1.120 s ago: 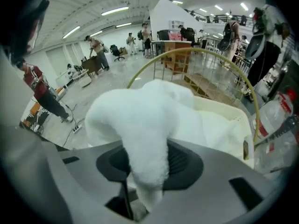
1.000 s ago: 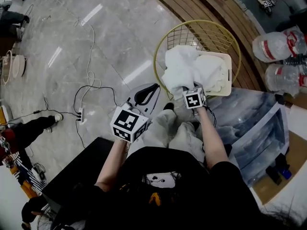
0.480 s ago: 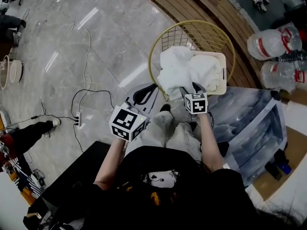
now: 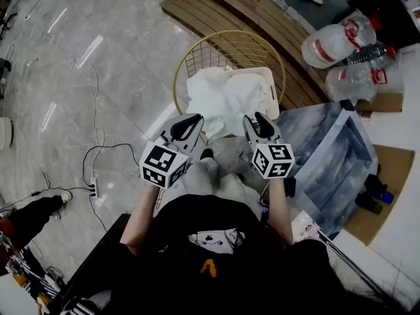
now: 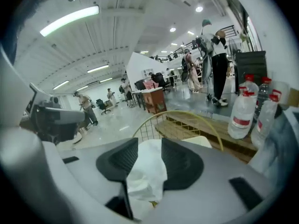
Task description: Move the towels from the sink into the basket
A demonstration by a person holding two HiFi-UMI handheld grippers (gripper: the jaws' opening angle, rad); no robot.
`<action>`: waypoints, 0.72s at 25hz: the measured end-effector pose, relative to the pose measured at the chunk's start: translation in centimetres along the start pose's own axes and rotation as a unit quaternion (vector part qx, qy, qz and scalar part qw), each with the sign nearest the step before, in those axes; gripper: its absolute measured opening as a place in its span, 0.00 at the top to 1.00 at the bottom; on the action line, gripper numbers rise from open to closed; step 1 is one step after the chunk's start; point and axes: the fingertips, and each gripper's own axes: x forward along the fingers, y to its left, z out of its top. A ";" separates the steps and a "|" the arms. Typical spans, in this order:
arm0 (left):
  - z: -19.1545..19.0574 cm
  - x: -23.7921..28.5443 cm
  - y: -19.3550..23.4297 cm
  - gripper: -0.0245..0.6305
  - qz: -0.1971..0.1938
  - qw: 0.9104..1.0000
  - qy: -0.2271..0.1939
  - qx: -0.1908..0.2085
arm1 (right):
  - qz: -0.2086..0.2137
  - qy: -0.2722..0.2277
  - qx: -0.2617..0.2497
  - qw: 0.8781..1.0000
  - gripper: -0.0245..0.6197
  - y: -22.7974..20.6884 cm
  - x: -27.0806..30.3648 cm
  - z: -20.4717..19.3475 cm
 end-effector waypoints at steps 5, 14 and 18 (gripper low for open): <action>0.2 1.7 -3.0 0.94 -0.027 1.000 -0.003 -0.001 | -0.003 -0.051 -0.012 0.999 0.74 0.3 -6.2 4.1; 1.6 1.3 -10.3 0.94 -0.045 0.998 -0.033 0.011 | -0.002 -0.104 -0.017 0.994 0.77 0.9 -14.6 4.7; 1.1 0.0 -13.9 0.94 -0.039 0.998 -0.034 0.018 | 0.005 -0.113 -0.012 0.993 0.79 1.3 -17.8 3.3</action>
